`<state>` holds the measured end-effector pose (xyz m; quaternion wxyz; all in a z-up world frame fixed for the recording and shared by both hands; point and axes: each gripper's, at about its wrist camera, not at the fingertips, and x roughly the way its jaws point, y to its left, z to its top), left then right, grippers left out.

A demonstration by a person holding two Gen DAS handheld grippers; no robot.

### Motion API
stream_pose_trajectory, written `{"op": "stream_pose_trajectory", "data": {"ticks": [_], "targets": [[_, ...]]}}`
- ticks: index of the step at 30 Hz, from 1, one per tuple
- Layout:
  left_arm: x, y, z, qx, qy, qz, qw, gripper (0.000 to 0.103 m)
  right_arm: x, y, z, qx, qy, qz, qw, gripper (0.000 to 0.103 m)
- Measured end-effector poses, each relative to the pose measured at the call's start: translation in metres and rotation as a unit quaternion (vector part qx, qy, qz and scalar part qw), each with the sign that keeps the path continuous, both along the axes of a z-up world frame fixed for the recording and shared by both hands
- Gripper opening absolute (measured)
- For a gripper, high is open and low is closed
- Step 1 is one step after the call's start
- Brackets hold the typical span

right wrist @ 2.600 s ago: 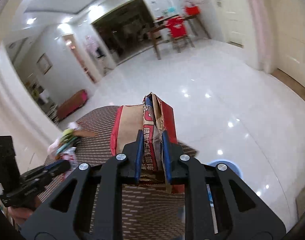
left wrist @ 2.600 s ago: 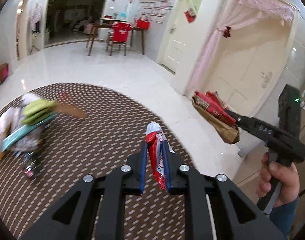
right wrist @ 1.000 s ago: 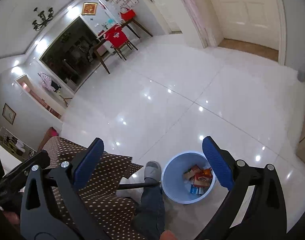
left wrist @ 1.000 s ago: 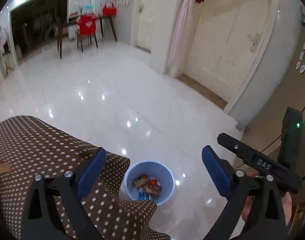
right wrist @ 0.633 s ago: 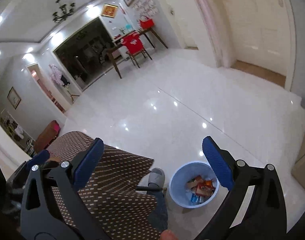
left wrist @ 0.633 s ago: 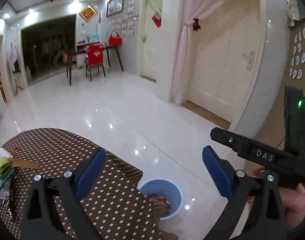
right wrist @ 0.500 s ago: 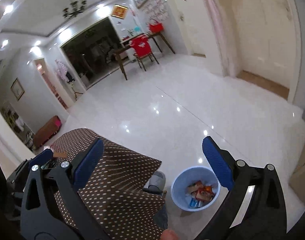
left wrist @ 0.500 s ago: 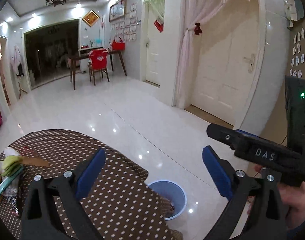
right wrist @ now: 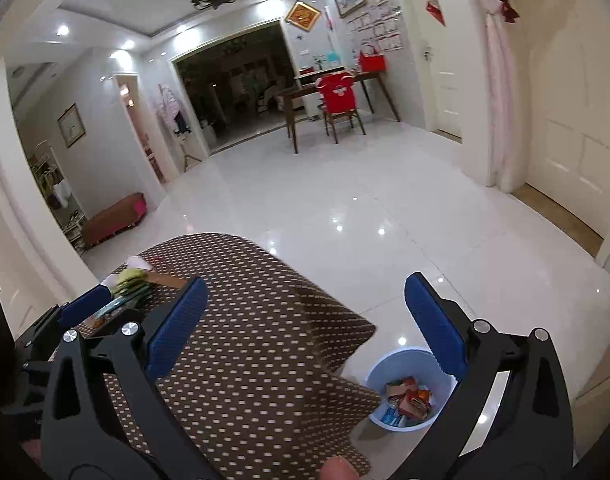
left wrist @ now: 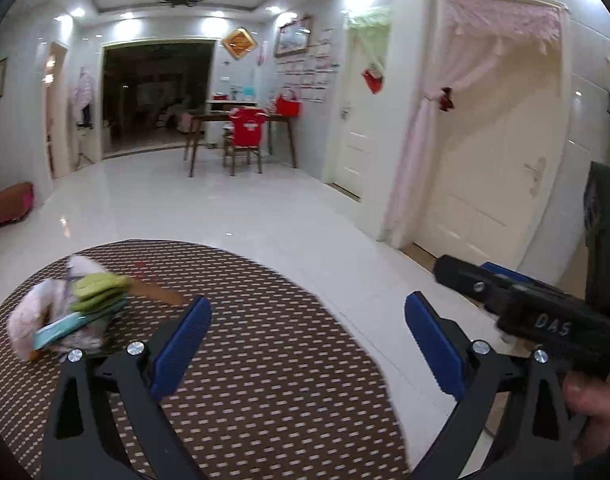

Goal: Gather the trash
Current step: 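Move both tools back over the trash on the table, then grasp the black snack wrapper with the right gripper while the left grasps the white plastic bag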

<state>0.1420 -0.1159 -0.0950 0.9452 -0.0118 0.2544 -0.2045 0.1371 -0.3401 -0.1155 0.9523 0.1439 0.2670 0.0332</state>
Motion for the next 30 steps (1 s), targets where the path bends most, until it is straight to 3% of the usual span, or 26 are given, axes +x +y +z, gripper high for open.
{"op": "stream_pose_trajectory", "data": {"ticks": [8,18,24,30], "targets": [[-0.009,0.081,-0.004,0.002,-0.001,0.094,0.9956,0.096,0.02,0.067,0.002,-0.004,0.012,0.069,0.998,0.097],[-0.023,0.191,-0.03,0.016,0.038,0.215,0.9758,0.096,0.06,0.177,-0.028,-0.013,0.089,0.161,0.983,0.097],[-0.025,0.242,-0.045,0.009,0.071,0.259,0.9633,0.096,0.077,0.243,-0.06,-0.046,0.128,0.206,0.969,0.097],[-0.018,0.274,-0.053,0.017,0.08,0.275,0.958,0.096,0.096,0.289,-0.079,-0.062,0.146,0.231,0.96,0.094]]}}
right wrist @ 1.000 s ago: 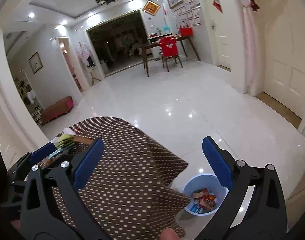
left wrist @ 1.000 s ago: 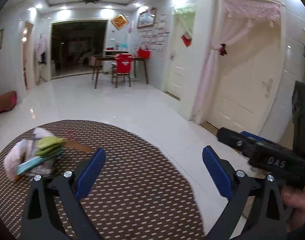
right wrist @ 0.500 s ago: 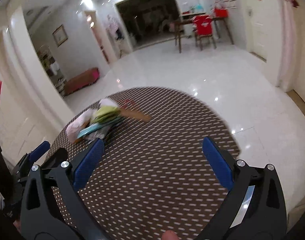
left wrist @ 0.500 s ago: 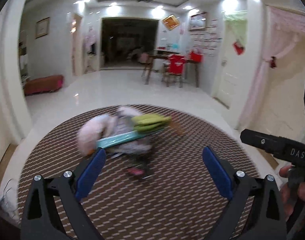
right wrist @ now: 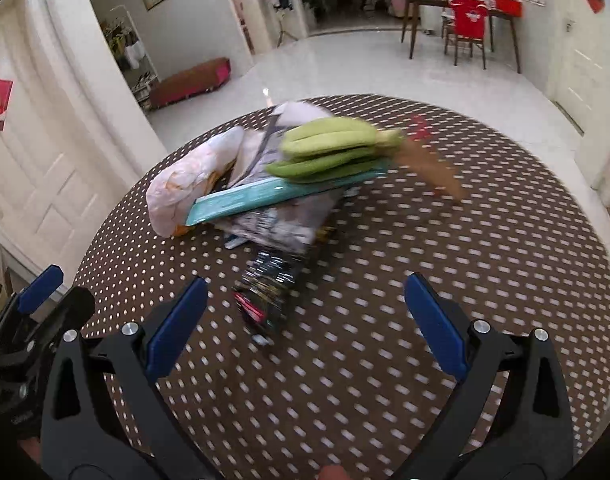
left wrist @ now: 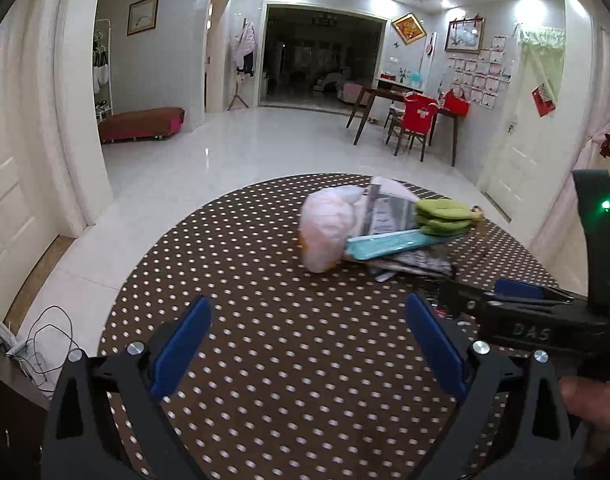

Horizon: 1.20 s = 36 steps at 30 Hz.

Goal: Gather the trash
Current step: 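Grasp the black snack wrapper with the right gripper while the left grasps the white plastic bag, then carry the black wrapper and white plastic bag over the blue bin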

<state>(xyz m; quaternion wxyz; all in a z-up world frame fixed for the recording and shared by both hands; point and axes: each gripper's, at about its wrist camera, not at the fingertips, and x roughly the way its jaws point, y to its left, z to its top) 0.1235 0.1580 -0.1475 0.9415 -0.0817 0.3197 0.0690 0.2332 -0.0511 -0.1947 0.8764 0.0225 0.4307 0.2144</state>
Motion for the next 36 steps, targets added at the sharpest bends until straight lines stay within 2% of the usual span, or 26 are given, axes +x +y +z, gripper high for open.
{"op": "stream_pose_trajectory", "data": {"ticks": [2,3,4,5,6,7,11,15,21,23,24,25,27,36], "targets": [[0.005,0.003,0.001,0.002,0.0,0.001,1.0,0.096,0.006,0.012,-0.006,-0.006,0.003,0.007,1.0,0.082],[0.009,0.006,0.002,0.002,-0.002,0.001,1.0,0.096,0.01,0.018,-0.011,-0.015,0.008,0.01,1.0,0.069],[0.012,0.005,0.003,0.003,-0.001,0.001,1.0,0.096,0.01,0.018,-0.013,-0.018,0.01,0.01,1.0,0.059],[0.018,0.005,0.004,0.007,0.002,-0.001,1.0,0.096,0.01,0.02,-0.014,-0.027,0.001,0.007,1.0,0.054],[0.024,0.001,0.004,0.011,0.005,-0.003,0.9999,0.096,0.011,0.021,-0.014,-0.031,-0.002,0.011,0.999,0.04],[0.028,-0.001,0.004,0.014,0.005,-0.007,0.9999,0.096,0.011,0.021,-0.014,-0.03,-0.001,0.016,0.999,0.033],[0.056,-0.01,0.005,0.035,0.009,-0.019,0.9992,0.096,0.006,0.012,-0.012,-0.035,-0.002,0.027,0.999,0.029],[0.082,-0.008,-0.002,0.043,0.024,-0.009,0.9987,0.096,-0.007,-0.016,-0.01,-0.027,0.0,0.025,0.999,0.029],[0.114,0.003,-0.016,0.032,0.052,-0.01,0.9981,0.095,-0.015,-0.05,-0.009,-0.002,0.003,0.018,1.0,0.029],[0.119,0.006,-0.021,0.014,0.061,-0.024,0.9978,0.069,-0.018,-0.061,-0.009,0.011,0.003,0.016,1.0,0.029],[0.122,0.008,-0.025,-0.001,0.073,-0.032,0.9968,0.048,-0.019,-0.067,-0.008,0.017,0.002,0.016,1.0,0.029],[0.122,0.01,-0.028,-0.015,0.079,-0.038,0.996,0.036,-0.021,-0.069,-0.008,0.021,0.002,0.015,1.0,0.029],[0.117,0.014,-0.029,-0.031,0.077,-0.037,0.9959,0.035,-0.024,-0.079,-0.006,0.029,-0.001,0.012,1.0,0.029],[0.06,0.016,-0.014,-0.032,0.03,-0.01,0.999,0.034,-0.057,-0.114,0.003,0.063,-0.019,0.007,0.998,0.029]]}}
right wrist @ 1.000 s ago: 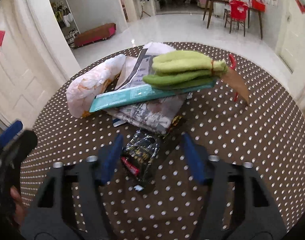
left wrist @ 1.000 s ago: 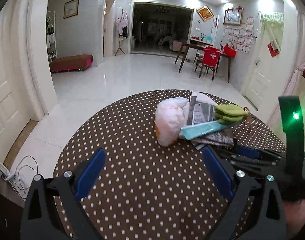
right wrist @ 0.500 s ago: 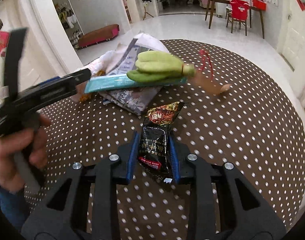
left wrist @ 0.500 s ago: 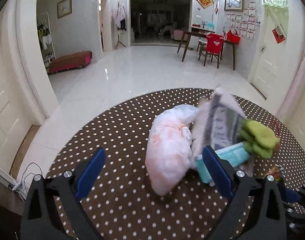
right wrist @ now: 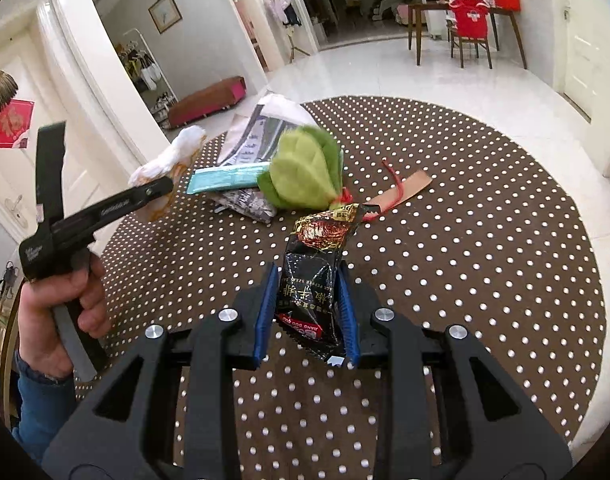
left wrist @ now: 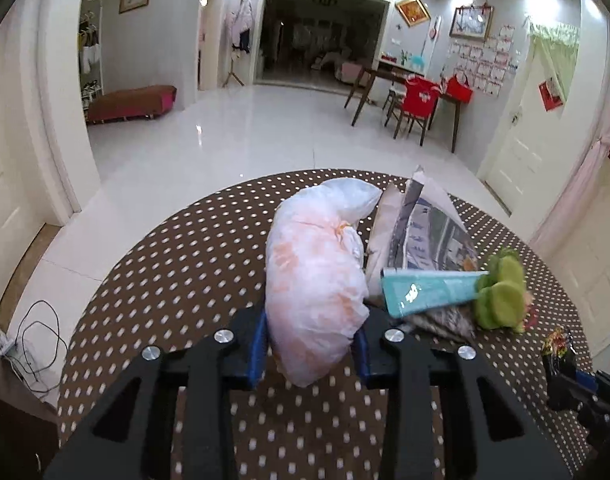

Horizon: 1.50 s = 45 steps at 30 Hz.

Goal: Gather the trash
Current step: 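Carry the black wrapper and white plastic bag over the blue bin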

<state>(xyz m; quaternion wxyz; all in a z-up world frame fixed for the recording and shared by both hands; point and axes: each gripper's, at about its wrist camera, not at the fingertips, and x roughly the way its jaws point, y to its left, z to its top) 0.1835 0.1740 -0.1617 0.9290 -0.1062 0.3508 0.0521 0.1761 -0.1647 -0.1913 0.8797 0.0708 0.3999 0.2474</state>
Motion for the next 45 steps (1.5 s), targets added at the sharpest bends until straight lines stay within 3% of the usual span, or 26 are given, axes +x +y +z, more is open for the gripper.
{"op": "stream_pose_trajectory", "data": {"ticks": [9,15,23,31,37,45], "targets": [[-0.056,-0.018,0.022,-0.008,-0.032,-0.013,0.9994,0.034,-0.025,-0.021,0.023,0.018,-0.028,-0.01,0.999,0.029],[-0.077,-0.049,0.031,-0.005,-0.042,-0.053,0.9977,0.034,-0.031,-0.032,0.033,0.024,-0.039,-0.024,0.999,0.029],[-0.081,-0.109,0.032,-0.008,-0.042,-0.113,0.9927,0.034,-0.036,-0.071,0.039,0.033,-0.051,-0.058,0.996,0.029],[-0.071,-0.176,0.029,-0.029,-0.033,-0.182,0.9823,0.034,-0.038,-0.147,0.038,0.034,-0.051,-0.13,0.99,0.029],[-0.066,-0.22,0.026,-0.026,-0.026,-0.229,0.9728,0.034,-0.03,-0.213,0.009,0.019,-0.015,-0.202,0.979,0.029],[-0.048,-0.274,0.024,-0.019,-0.018,-0.277,0.9605,0.034,0.003,-0.28,-0.073,0.017,0.082,-0.265,0.961,0.031]]}}
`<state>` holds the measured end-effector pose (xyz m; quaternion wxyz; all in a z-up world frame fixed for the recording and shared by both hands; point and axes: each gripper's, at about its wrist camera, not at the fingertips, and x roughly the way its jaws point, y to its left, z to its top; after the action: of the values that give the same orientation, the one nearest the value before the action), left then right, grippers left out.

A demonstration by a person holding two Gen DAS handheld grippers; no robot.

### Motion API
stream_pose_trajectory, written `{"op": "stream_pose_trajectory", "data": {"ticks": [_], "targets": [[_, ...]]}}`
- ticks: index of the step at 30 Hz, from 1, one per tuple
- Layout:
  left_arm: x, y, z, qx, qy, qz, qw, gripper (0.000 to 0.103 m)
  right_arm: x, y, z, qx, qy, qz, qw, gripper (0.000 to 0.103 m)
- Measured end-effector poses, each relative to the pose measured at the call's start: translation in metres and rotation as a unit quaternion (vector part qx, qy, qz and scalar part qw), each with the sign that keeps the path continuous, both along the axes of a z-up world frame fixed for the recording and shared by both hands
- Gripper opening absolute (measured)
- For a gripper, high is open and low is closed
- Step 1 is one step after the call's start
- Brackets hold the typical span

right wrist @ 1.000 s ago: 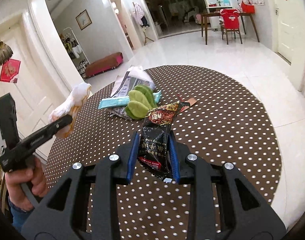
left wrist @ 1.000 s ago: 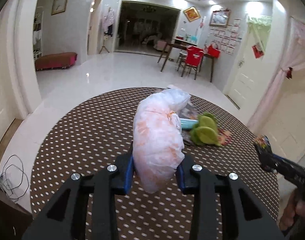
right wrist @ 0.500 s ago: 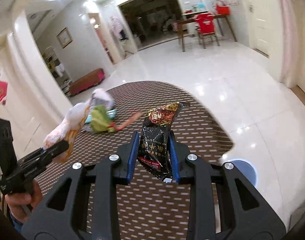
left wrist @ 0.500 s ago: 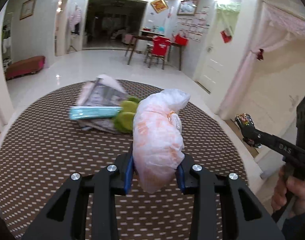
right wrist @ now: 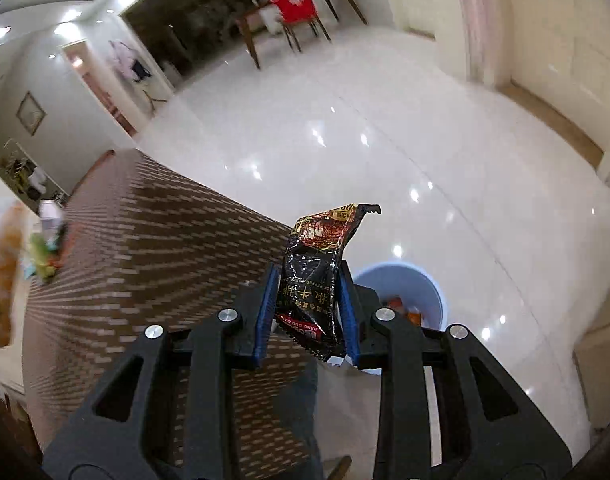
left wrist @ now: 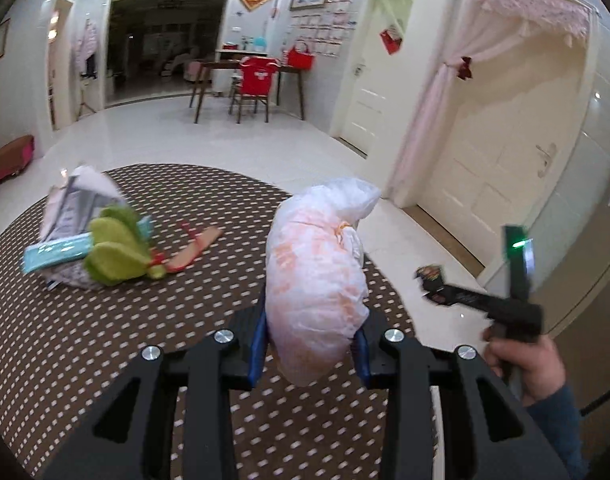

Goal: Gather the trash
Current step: 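Carry the black wrapper and white plastic bag over the blue bin, then open both grippers to drop the items into the blue bin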

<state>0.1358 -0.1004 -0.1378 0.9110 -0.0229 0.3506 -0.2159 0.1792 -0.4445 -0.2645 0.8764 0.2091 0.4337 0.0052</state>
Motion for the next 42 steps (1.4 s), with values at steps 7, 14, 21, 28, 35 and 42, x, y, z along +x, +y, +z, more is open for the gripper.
{"op": "stream_pose_trajectory", "data": {"ticks": [7,14,21,28,35,42], "targets": [[0.029,-0.049,-0.008,0.011,0.02,-0.046,0.9987,0.034,0.025,-0.031,-0.058,0.033,0.051,-0.026,0.998,0.065],[0.066,-0.117,-0.024,0.022,0.066,-0.112,0.9913,0.034,0.009,-0.075,-0.043,0.079,0.015,-0.074,0.994,0.079],[0.107,-0.189,-0.063,0.036,0.15,-0.174,0.9726,0.034,-0.03,-0.128,0.003,0.081,-0.052,-0.136,0.986,0.084],[0.141,-0.242,-0.109,0.074,0.213,-0.191,0.9553,0.041,-0.055,-0.152,0.006,0.102,-0.063,-0.162,0.98,0.085],[0.163,-0.26,-0.112,0.106,0.211,-0.159,0.9585,0.089,-0.055,-0.147,0.0,0.105,-0.055,-0.165,0.979,0.089],[0.143,-0.235,-0.082,0.085,0.181,-0.136,0.9704,0.09,-0.057,-0.131,0.017,0.093,-0.062,-0.17,0.979,0.097]]}}
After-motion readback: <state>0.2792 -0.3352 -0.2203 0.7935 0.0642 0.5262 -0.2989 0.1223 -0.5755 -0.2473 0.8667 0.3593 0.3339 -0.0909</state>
